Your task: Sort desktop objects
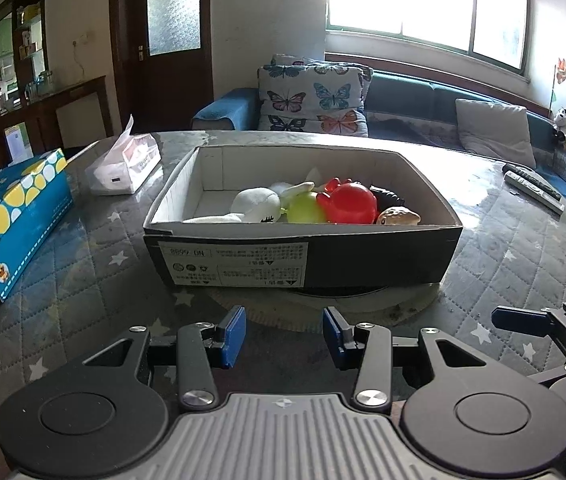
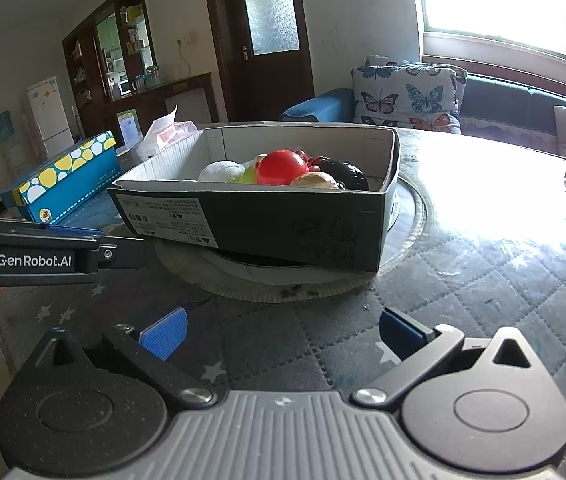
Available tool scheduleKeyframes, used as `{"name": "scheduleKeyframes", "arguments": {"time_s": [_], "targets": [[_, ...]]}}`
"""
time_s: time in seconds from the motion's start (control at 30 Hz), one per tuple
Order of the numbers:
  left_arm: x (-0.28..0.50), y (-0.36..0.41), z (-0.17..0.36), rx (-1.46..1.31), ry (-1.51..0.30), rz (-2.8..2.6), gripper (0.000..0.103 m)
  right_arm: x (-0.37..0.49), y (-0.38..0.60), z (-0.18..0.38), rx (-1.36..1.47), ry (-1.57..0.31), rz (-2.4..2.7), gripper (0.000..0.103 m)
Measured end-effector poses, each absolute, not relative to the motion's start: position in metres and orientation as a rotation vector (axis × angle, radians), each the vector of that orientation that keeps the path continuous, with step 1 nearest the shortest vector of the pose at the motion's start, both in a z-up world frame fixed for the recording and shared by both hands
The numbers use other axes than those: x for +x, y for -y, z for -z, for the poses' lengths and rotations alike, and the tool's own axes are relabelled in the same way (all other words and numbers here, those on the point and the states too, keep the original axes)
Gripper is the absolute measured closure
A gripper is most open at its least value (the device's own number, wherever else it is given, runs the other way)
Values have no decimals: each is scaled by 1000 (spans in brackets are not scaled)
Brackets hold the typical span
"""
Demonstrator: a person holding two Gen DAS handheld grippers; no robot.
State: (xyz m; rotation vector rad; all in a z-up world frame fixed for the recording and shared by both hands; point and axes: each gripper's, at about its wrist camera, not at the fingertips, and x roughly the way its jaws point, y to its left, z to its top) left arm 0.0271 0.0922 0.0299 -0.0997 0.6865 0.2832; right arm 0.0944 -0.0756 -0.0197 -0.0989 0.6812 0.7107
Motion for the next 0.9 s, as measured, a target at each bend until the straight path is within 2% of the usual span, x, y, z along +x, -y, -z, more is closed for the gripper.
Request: {"name": "scheduleKeyframes", "arguments": {"time_s": [0.9], "targets": [[59,-100,-29,-73,-724,-297,58,123,58,14,-91,-705,-705,0]]}}
